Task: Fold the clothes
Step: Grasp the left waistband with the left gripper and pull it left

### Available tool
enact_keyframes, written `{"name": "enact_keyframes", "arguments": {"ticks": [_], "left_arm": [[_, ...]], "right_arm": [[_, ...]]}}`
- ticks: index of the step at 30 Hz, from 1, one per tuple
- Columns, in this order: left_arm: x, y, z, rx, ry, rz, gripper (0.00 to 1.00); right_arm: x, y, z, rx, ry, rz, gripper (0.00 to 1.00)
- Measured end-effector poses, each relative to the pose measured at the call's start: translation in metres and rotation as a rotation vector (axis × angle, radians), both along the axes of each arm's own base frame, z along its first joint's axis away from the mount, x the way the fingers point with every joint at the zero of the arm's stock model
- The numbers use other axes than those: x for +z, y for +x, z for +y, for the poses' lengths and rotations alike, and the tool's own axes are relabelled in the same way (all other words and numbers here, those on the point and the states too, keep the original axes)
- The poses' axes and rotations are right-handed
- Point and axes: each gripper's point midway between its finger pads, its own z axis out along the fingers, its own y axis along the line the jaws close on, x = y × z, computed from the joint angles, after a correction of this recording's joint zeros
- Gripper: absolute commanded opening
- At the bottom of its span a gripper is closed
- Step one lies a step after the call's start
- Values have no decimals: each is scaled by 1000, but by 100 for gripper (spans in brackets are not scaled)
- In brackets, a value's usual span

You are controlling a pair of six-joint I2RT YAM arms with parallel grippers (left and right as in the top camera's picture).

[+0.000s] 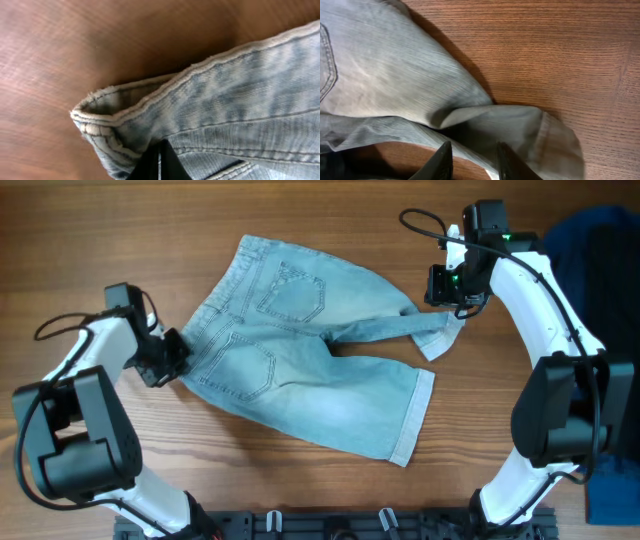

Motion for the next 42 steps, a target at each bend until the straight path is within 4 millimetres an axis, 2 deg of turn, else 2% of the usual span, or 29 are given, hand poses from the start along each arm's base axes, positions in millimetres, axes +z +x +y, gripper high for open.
{"name": "enact_keyframes", "arguments": {"ticks": [4, 6, 8, 11, 13, 15, 19, 20, 22, 23, 27, 31, 34, 37, 39, 42], "left_arm": [[6, -24, -6, 2, -24, 97, 14], [18, -18, -13, -10, -39, 64, 19], [43, 4, -21, -35, -45, -47, 25], [104, 57, -35, -102, -20, -341, 28], [136, 74, -45, -140, -2, -469, 32], [152, 82, -55, -170, 4, -530, 33], [145, 90, -63, -194, 12, -536, 33], [140, 93, -63, -195, 12, -528, 33], [130, 96, -63, -195, 13, -513, 33], [125, 97, -62, -195, 13, -506, 33], [105, 98, -62, -193, 8, -457, 32], [95, 97, -60, -190, 15, -430, 34], [93, 97, -58, -187, 26, -424, 35], [93, 97, -57, -185, 34, -423, 37], [93, 97, -56, -184, 37, -421, 38], [92, 97, -55, -183, 41, -418, 39]], "right_arm": [[2, 4, 2, 3, 11, -19, 37], [2, 5, 3, 4, 16, -23, 37], [3, 9, 3, 4, 17, -40, 37], [8, 25, 4, 5, 21, -109, 37], [10, 34, 4, 5, 23, -148, 37], [9, 39, 5, 5, 24, -173, 36], [-6, 27, 4, 5, 22, -132, 35], [-12, 21, 4, 4, 21, -108, 31], [-20, 11, 3, 6, 18, -71, 10], [-25, 5, 3, 0, 19, -47, 4], [-35, -23, 6, 8, 36, 68, 6], [-36, -48, 14, 6, 94, 174, 11], [-40, -55, 16, -9, 97, 200, 13], [-57, -61, 17, -21, 75, 204, 10], [-72, -73, 18, -27, 64, 229, 5], [-86, -93, 22, -31, 68, 285, 5]]}}
